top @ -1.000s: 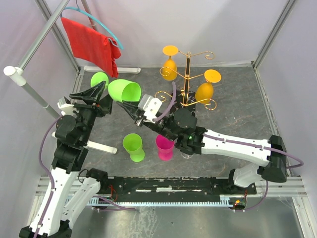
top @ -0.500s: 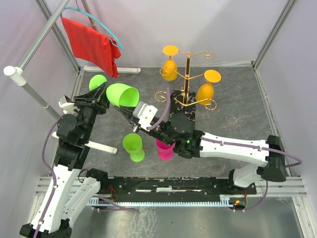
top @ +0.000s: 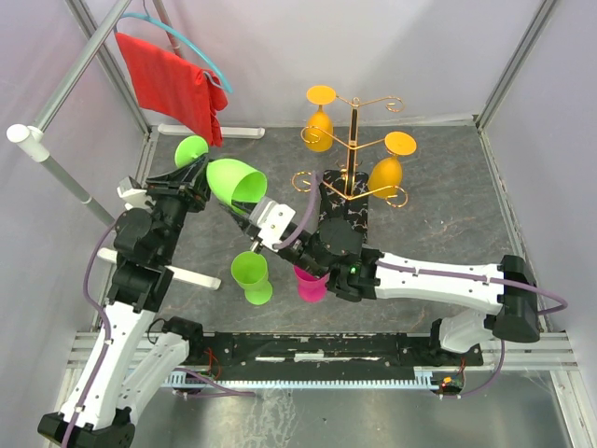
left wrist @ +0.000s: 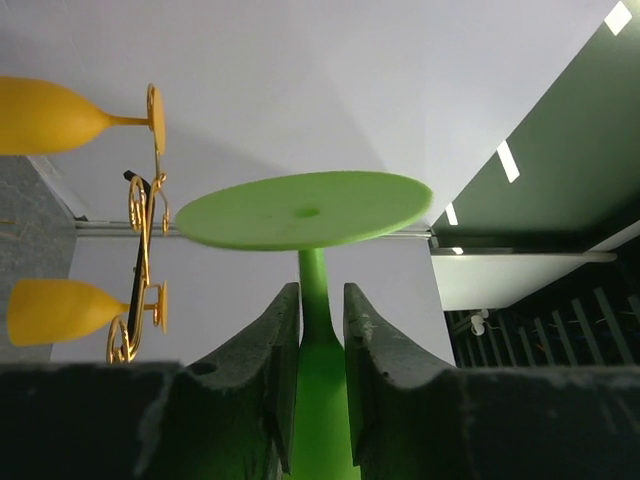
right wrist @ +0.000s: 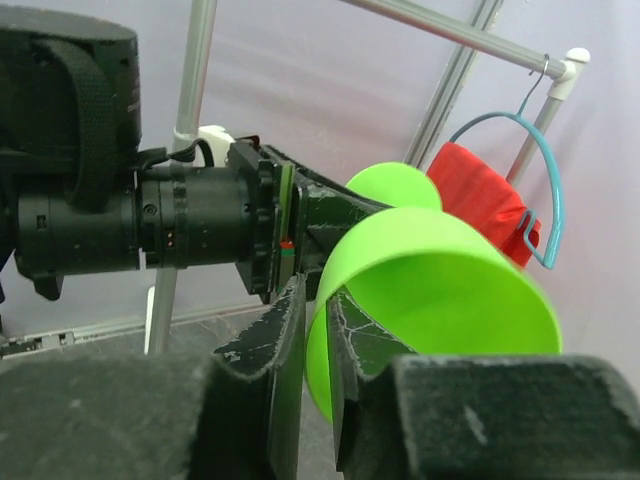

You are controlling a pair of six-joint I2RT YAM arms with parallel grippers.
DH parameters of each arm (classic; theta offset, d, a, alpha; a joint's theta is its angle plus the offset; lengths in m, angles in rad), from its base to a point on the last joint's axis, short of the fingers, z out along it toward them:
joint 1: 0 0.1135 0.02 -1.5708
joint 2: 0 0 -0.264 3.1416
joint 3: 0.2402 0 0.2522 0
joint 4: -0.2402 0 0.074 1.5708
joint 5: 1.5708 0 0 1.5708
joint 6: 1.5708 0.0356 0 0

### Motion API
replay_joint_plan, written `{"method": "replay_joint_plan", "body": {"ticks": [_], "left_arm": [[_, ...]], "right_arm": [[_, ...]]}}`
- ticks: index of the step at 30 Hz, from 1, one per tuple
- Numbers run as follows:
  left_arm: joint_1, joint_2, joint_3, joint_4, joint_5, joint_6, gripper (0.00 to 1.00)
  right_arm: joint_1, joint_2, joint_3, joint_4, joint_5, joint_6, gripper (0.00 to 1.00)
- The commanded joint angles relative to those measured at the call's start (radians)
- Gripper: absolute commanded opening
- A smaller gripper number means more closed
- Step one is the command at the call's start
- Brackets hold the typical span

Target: Place the wine glass upside down on the wine glass rack

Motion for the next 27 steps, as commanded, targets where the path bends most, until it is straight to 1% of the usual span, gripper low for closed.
{"method": "replay_joint_plan", "body": {"ticks": [1,3,5,8,12,14,16,17,18,20,22,25,27], "left_arm": [[0.002,0.017,0.017,0.053,0.017,0.048,0.03],[0.003,0.022,0.029,0.054,0.003,0.074,0.03],[0.003,0.026,0.041,0.054,-0.013,0.101,0.03],[0.003,0.035,0.049,0.070,-0.033,0.133,0.03],[0.003,0.053,0.077,0.092,-0.061,0.218,0.03],[0.002,0.075,0.122,0.115,-0.082,0.340,0.03],[0.002,0.109,0.192,0.117,-0.097,0.513,0.03],[0.003,0.128,0.229,0.100,-0.104,0.590,0.03],[0.003,0.144,0.255,0.107,-0.110,0.665,0.03],[0.002,0.164,0.266,0.162,-0.114,0.812,0.03],[0.002,0.181,0.249,0.234,-0.101,0.964,0.03],[0.001,0.216,0.231,0.284,-0.085,1.170,0.03],[0.002,0.239,0.197,0.341,-0.078,1.260,0.03]], "right_arm": [[0.017,-0.059,-0.023,0.058,0.014,-0.013,0.26],[0.017,-0.073,-0.037,0.055,0.027,-0.015,0.33],[0.017,-0.089,-0.050,0.046,0.038,-0.017,0.45],[0.017,-0.107,-0.065,0.020,0.059,-0.017,0.53],[0.018,-0.145,-0.094,-0.021,0.096,-0.013,0.70],[0.018,-0.174,-0.111,-0.053,0.126,-0.003,0.78],[0.018,-0.222,-0.131,-0.089,0.168,0.014,0.89],[0.019,-0.242,-0.138,-0.111,0.191,0.026,0.97],[0.019,-0.264,-0.142,-0.145,0.217,0.038,1.00],[0.020,-0.302,-0.134,-0.239,0.276,0.060,1.00],[0.020,-0.328,-0.105,-0.347,0.327,0.078,1.00],[0.020,-0.356,-0.034,-0.534,0.388,0.114,1.00],[0.019,-0.378,-0.003,-0.628,0.440,0.148,1.00]]}}
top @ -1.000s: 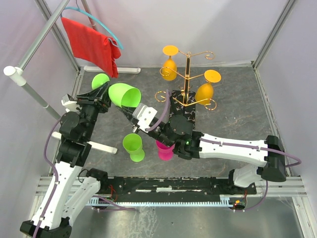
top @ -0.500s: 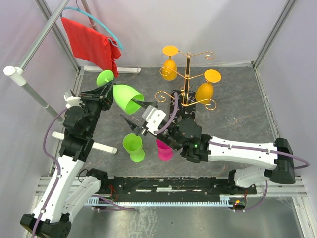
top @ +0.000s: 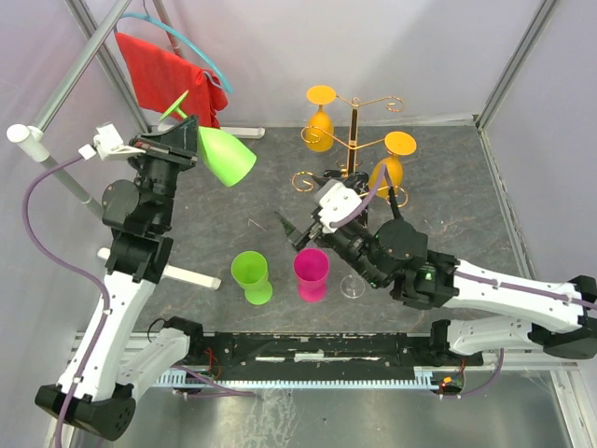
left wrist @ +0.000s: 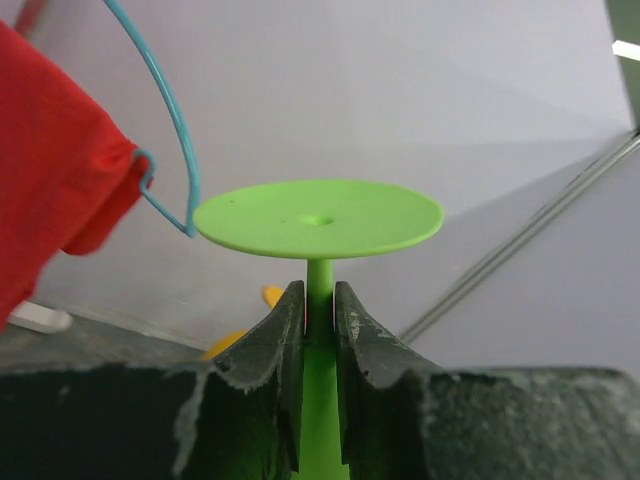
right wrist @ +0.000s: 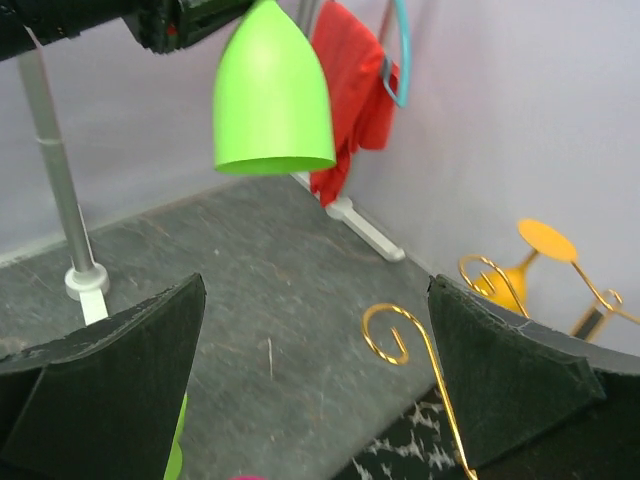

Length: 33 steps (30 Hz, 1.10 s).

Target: Place the wine glass upside down on the wine glass rack

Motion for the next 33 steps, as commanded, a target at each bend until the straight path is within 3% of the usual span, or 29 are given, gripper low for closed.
{"method": "replay_joint_plan", "body": {"ticks": [1,6,11,15,23,33], "left_arm": [[0.003,0.054,-0.052,0.195,0.018,0.402,0.03],[0.002,0.138,-0.136,0.409,0.166,0.687,0.03],[0.003,0.280,-0.098,0.423,0.268,0.818,0.03],[0.004,0.372,-0.114,0.545,0.398,0.779,0.03],[0.002,0.576,-0.031,0.611,0.801,0.701,0.03],[-0.041,0.694,-0.131,0.953,0.987,0.686,0.03]], "right_arm": [[0.005,-0.061,0.108,-0.278,0.163,0.092,1.00],[0.005,-0.170,0.096,-0.423,0.267,0.171,1.00],[0.005,-0.302,0.032,-0.520,0.304,0.220,1.00],[0.003,-0.343,0.022,-0.579,0.324,0.229,1.00],[0.004,-0.363,0.037,-0.656,0.388,0.251,1.00],[0.005,-0.388,0.011,-0.641,0.415,0.221,1.00]]}}
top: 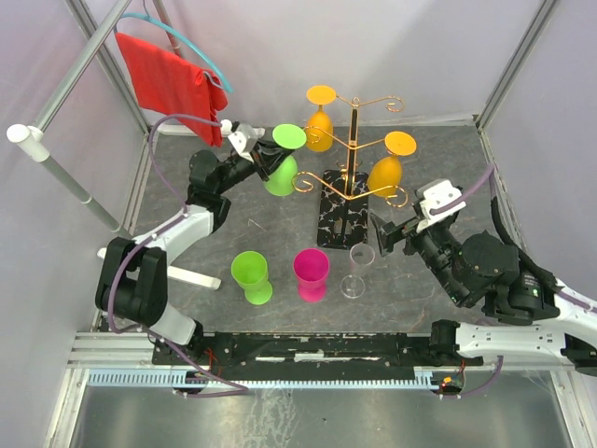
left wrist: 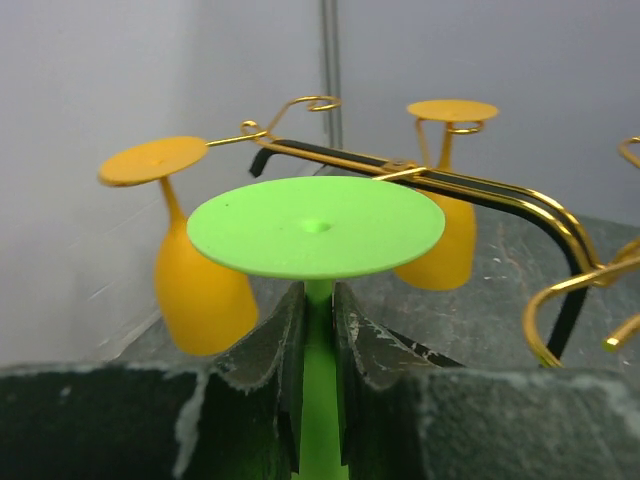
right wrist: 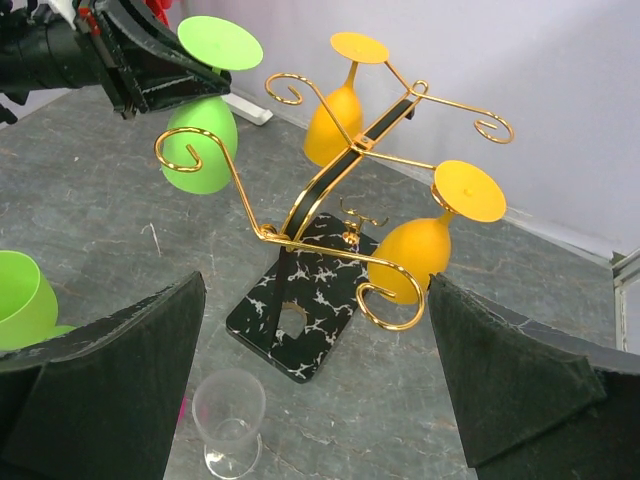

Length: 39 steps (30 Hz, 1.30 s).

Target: Place the wine glass upside down on the wine glass rack

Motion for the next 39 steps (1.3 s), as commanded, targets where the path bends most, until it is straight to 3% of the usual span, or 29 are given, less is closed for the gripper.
{"method": "replay_joint_plan", "body": {"ticks": [1,16,26,39], "left_arm": [[-0.024,0.028,-0.028,0.281,0.134,-0.034,0.03],[-0.080,0.200,0.029,0.380,0.094,-0.052,0.03],[-0.085,0.328,0.109,0.530,0.065,-0.147,0.03],[-0.103,0.468,0.242,0.552,0.043,-0.183,0.03]], "right_arm": [[0.004,-0.009,0.001,0.018,0.034,-0.015,1.00],[0.004,-0.023,0.010,-0.012,0.061,-0.014,1.00],[0.004,-0.023,0.011,-0.013,0.075,-0.015,1.00],[0.004,-0.005,0.022,-0.018,0.082,-0.012,1.00]]}}
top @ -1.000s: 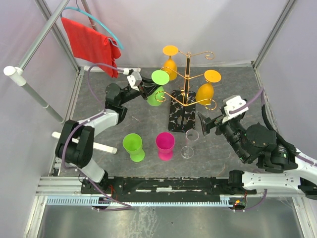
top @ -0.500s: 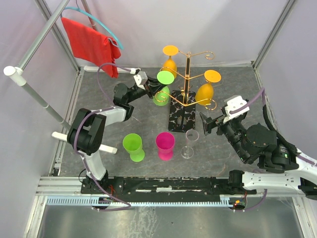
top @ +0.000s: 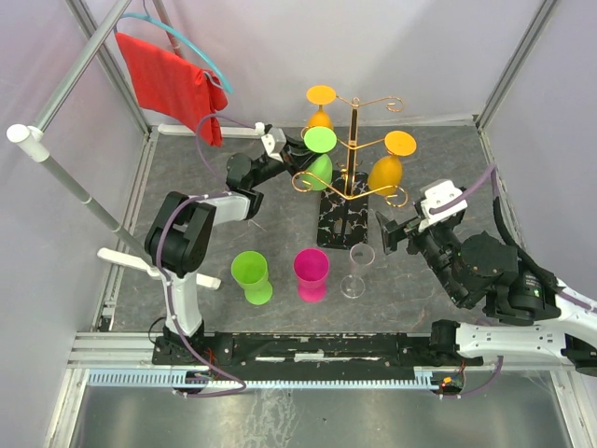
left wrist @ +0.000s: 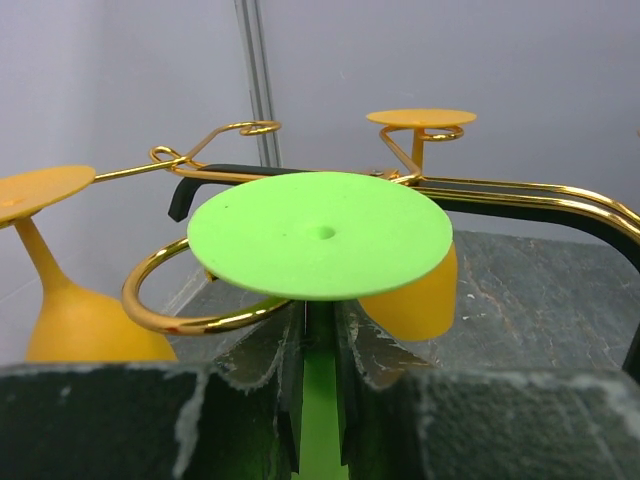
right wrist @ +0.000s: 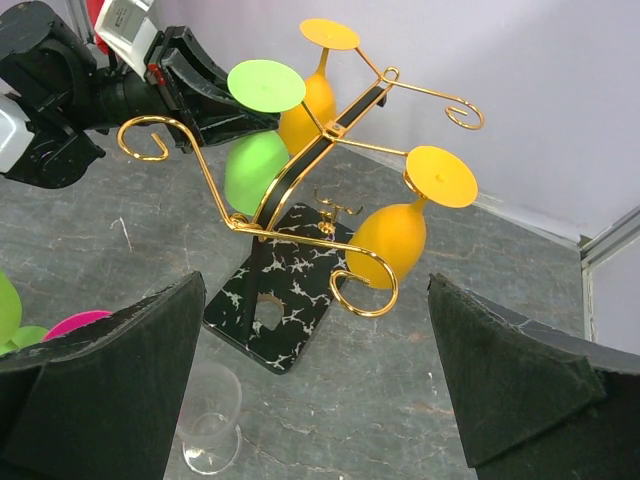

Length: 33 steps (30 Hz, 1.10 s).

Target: Place the wine glass upside down on the wine glass rack

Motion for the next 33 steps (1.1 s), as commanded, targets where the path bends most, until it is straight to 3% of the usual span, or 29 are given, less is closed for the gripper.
{"method": "replay_joint_plan", "body": {"ticks": [1,6,10,17,26,33], "left_arm": [[-0.004,0.038,0.076,0.069,-0.034,-0.036,0.03],[-0.007,0.054,0.087,0.068,-0.071,-0.027,0.03],[0.001,0.054,0.068,0.072,-0.178,-0.015,0.03],[0.058,0.032,-0.031,0.197,-0.280,-0.066,0.03],[0.066,-0.067,-0.140,0.241,-0.248,-0.012,0.03],[0.031,-0.065,-0.122,0.239,-0.210,-0.004,0.03]], "right_arm": [[0.004,0.008,0.024,0.011,0.025,-0.004,1.00],[0.004,0.013,0.027,0.011,0.024,0.000,1.00],[0.005,0.016,0.028,0.008,0.022,0.008,1.00],[0.004,0.023,0.035,-0.005,0.028,0.016,1.00],[0.003,0.036,0.026,0.010,0.033,0.014,1.00],[0.005,0.043,0.024,0.015,0.040,0.012,1.00]]}}
